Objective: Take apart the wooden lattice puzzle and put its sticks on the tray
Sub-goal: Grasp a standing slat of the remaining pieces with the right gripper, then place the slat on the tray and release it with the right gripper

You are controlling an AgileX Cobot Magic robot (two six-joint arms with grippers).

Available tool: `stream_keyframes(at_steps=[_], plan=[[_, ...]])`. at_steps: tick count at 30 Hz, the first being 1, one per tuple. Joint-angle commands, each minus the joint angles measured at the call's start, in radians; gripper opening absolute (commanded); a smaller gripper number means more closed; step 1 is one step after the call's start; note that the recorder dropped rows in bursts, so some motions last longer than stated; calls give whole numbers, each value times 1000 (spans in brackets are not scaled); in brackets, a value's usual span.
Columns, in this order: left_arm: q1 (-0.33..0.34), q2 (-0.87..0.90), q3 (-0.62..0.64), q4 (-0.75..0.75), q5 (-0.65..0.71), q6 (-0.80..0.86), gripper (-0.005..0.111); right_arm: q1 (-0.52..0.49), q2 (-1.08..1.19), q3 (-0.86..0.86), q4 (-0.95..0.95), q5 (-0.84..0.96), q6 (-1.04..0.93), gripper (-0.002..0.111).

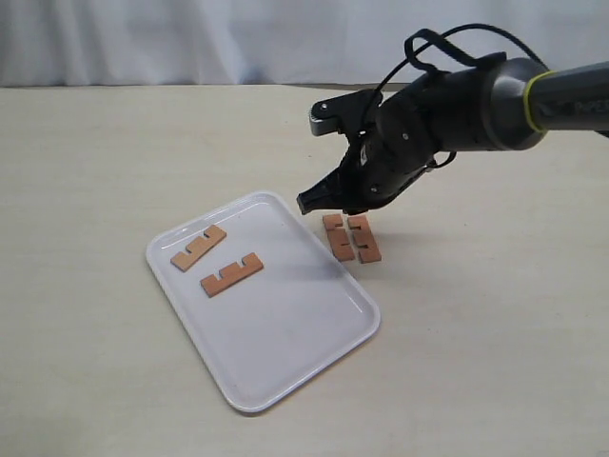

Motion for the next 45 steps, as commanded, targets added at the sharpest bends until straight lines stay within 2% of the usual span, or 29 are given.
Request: stream_keyframes(at_steps=[1, 4, 18, 21, 23, 25, 26, 36, 45], plan=[[-8, -2, 2, 0, -17, 0, 0, -12, 32, 0, -4, 4, -5, 43], [-8, -2, 2, 0, -17, 0, 0, -16, 49, 0, -7, 2, -5, 51], [-8, -2, 2, 0, -17, 0, 0, -51, 110, 0, -7, 5, -1, 50], [-8, -2, 2, 0, -17, 0, 0, -51, 113, 0, -7, 9, -1, 40], [-8, -2, 2, 0, -17, 0, 0, -51, 113, 0, -7, 14, -1, 27], [-8, -2, 2, 0, -17, 0, 0, -51, 111, 0, -7, 20, -9, 9], [-8, -2, 2, 0, -17, 0, 0, -51, 108, 0, -10, 20, -11, 5], [-8, -2, 2, 0, -17, 0, 0, -16, -14, 0, -60, 0, -14, 5], [-8, -2, 2, 0, -17, 0, 0, 189, 16, 0, -76, -172, -16, 5]])
